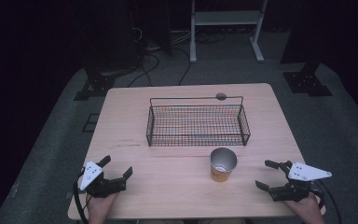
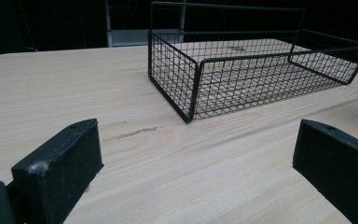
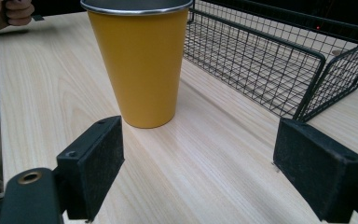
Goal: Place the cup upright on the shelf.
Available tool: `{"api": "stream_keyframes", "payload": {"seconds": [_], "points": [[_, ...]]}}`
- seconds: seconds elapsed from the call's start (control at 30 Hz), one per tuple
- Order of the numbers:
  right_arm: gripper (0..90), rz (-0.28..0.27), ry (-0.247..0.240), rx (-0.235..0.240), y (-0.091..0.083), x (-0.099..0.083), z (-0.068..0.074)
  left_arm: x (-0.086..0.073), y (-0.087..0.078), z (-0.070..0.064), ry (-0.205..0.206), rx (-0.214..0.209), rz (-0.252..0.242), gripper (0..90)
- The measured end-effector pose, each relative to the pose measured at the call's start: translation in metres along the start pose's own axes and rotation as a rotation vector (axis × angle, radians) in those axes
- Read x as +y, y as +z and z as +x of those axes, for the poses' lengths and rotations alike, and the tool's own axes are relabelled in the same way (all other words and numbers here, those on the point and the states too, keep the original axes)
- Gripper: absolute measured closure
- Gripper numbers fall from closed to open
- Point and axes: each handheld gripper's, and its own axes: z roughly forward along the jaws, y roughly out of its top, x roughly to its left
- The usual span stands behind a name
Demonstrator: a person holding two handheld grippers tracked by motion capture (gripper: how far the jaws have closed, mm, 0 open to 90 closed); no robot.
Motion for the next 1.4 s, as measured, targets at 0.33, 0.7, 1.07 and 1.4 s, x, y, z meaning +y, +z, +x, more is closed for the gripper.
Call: {"api": "stream_keyframes", "payload": {"seconds": [0.33, 0.7, 1.07, 1.4], "points": [[14.8, 0.000, -0.014, 0.029, 0.010, 0.005, 0.004, 0.000, -0.004, -0.002, 0.004, 0.002, -0.006, 0.1], [14.7, 0.012, -0.034, 0.073, 0.024, 0.012, 0.015, 0.000, -0.006, 0.000, 0.006, -0.001, -0.016, 0.1], [14.6, 0.025, -0.029, 0.101, 0.040, 0.018, 0.019, 0.001, -0.007, 0.000, 0.007, 0.003, -0.018, 0.1], [14.1, 0.053, -0.029, 0.124, 0.057, 0.019, 0.022, 0.001, -0.010, 0.003, -0.005, 0.009, -0.034, 0.1]]}}
